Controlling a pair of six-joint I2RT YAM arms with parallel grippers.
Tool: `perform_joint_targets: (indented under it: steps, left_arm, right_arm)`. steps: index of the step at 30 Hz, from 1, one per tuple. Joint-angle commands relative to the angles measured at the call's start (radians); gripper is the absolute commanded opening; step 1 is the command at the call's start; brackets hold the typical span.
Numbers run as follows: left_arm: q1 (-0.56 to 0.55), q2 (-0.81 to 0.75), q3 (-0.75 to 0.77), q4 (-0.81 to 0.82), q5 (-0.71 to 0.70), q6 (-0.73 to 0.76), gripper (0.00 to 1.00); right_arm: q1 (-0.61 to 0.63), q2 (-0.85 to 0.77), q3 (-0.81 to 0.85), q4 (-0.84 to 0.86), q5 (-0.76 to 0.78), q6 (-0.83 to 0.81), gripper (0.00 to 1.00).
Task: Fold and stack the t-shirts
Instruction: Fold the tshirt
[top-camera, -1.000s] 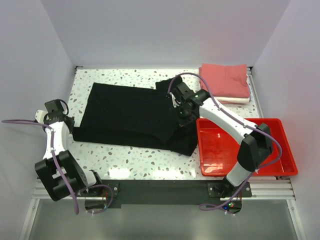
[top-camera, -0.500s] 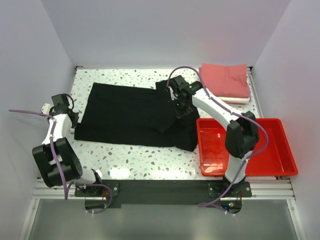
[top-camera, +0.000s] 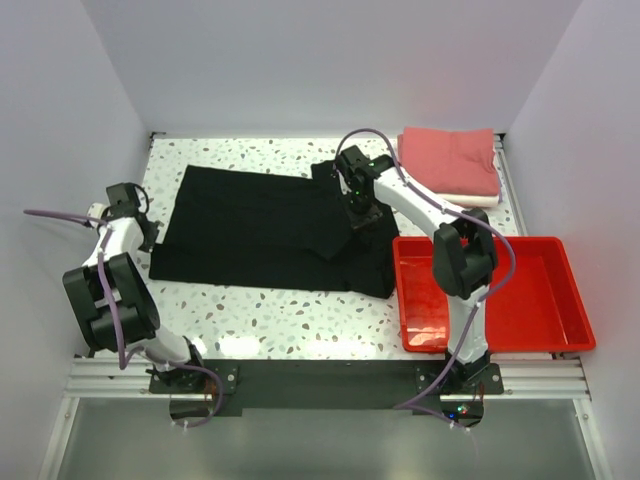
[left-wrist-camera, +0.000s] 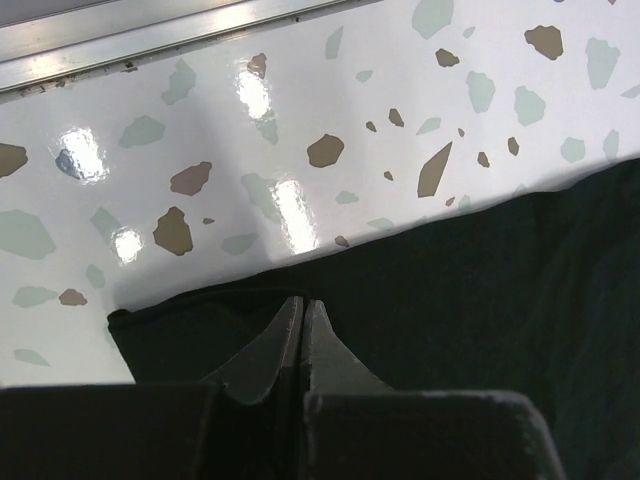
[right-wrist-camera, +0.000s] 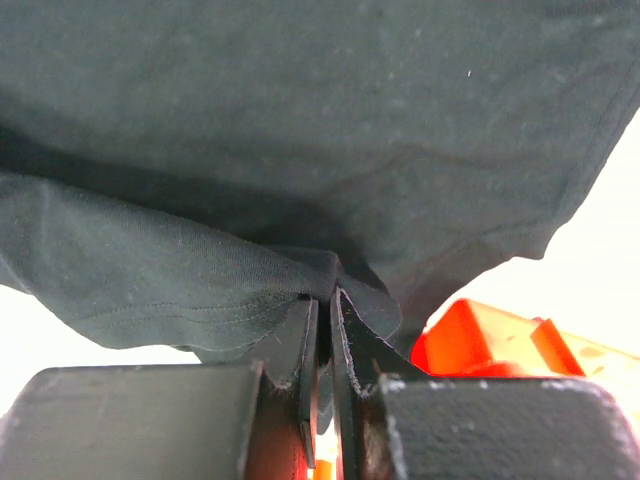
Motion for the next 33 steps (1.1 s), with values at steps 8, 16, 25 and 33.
perform_joint_targets:
  steps: [8,16,25,33]
  left_arm:
    - [-0.023,0.095,0.096,0.063,-0.022,0.054,0.00]
    - [-0.026,0.097,0.137,0.039,0.004,0.079,0.80]
    - [-0.079,-0.089,0.099,0.030,0.056,0.105,1.00]
    - [-0.160,-0.160,-0.089,0.100,0.139,0.120,1.00]
  right_arm:
    - [-0.036,0.132,0.145,-0.030,0.023,0.024,0.06]
    - [-0.068,0.163,0.223,0.062,0.042,0.008,0.31]
    - [-0.072,-0.105,0.017,0.203,-0.015,-0.032,0.99]
    - [-0.029,-0.261,-0.396,0.436,-0.389,0.077,0.99]
